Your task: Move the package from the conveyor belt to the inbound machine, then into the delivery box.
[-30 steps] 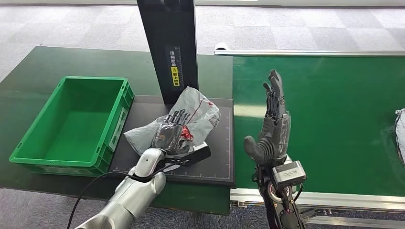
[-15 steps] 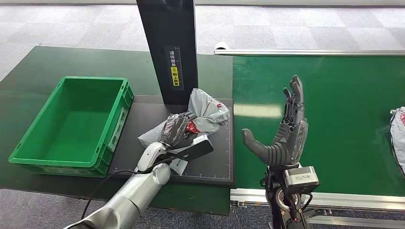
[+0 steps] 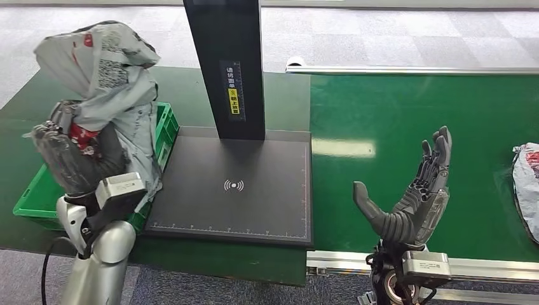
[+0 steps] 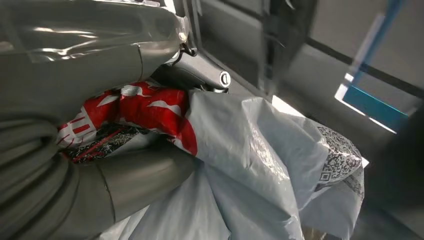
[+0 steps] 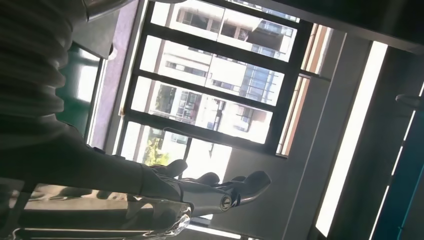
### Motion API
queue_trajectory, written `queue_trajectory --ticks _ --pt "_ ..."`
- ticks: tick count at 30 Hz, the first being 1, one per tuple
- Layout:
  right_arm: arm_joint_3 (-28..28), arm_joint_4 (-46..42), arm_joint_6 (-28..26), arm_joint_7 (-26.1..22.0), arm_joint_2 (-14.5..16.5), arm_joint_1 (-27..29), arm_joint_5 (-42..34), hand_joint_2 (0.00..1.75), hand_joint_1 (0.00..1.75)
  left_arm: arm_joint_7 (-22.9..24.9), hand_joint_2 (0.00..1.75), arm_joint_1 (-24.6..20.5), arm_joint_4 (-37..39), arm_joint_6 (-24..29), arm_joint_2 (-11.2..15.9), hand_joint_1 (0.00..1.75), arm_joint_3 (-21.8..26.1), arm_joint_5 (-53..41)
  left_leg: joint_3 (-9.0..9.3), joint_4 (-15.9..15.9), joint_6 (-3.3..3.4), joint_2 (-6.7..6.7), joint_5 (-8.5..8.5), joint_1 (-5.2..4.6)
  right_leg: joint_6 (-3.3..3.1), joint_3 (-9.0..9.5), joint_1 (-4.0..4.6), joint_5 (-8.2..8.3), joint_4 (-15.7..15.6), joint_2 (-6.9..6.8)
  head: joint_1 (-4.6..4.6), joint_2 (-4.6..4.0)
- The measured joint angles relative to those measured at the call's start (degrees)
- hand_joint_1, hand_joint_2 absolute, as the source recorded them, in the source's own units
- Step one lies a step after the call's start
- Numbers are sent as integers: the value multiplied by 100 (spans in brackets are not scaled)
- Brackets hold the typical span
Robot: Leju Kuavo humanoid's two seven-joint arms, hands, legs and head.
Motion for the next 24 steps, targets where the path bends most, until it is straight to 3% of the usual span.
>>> queue_trajectory --ticks 4,9,14,15,18,19,22,24 --pt "1 -77 -45 45 -30 100 -1 175 0 559 175 -509 581 -119 414 175 916 -510 4 0 -1 -3 19 0 -4 3 0 13 0 -3 1 0" --pt "7 -84 110 160 -46 112 -80 175 0 813 175 -1547 2575 -39 1058 175 1765 -1791 6 0 -7 9 32 1 -14 0 3 32 4 6 -1 0" --pt "27 -38 179 168 -45 105 -111 175 0 1020 175 -2027 4076 -13 1365 175 2219 -2415 0 1 -9 8 33 1 -13 -5 3 32 5 8 2 0" --pt "35 -26 187 168 -44 102 -120 175 0 1062 175 -2077 4307 -12 1393 164 2283 -2517 -3 1 -9 6 33 1 -13 -7 3 32 4 8 2 0" --pt "54 5 214 165 -42 95 -142 175 0 1195 175 -2187 4884 -9 1430 34 2401 -2777 -9 1 -8 3 32 0 -12 -11 1 31 3 7 1 0" --pt "62 16 225 164 -40 92 -145 175 0 1305 175 -2230 5073 -9 1433 0 2414 -2884 -11 1 -8 1 32 0 -12 -12 1 31 2 7 2 0" --pt "103 57 261 164 -34 54 -154 175 0 1772 175 -2394 5707 -50 1432 0 2417 -3218 -12 1 -8 0 32 0 -12 -13 1 32 1 6 1 0" --pt "126 92 293 170 -31 5 -168 175 0 1816 175 -2474 6066 -139 1427 0 2416 -3206 -10 1 -8 4 32 0 -12 -13 1 32 1 7 1 0"
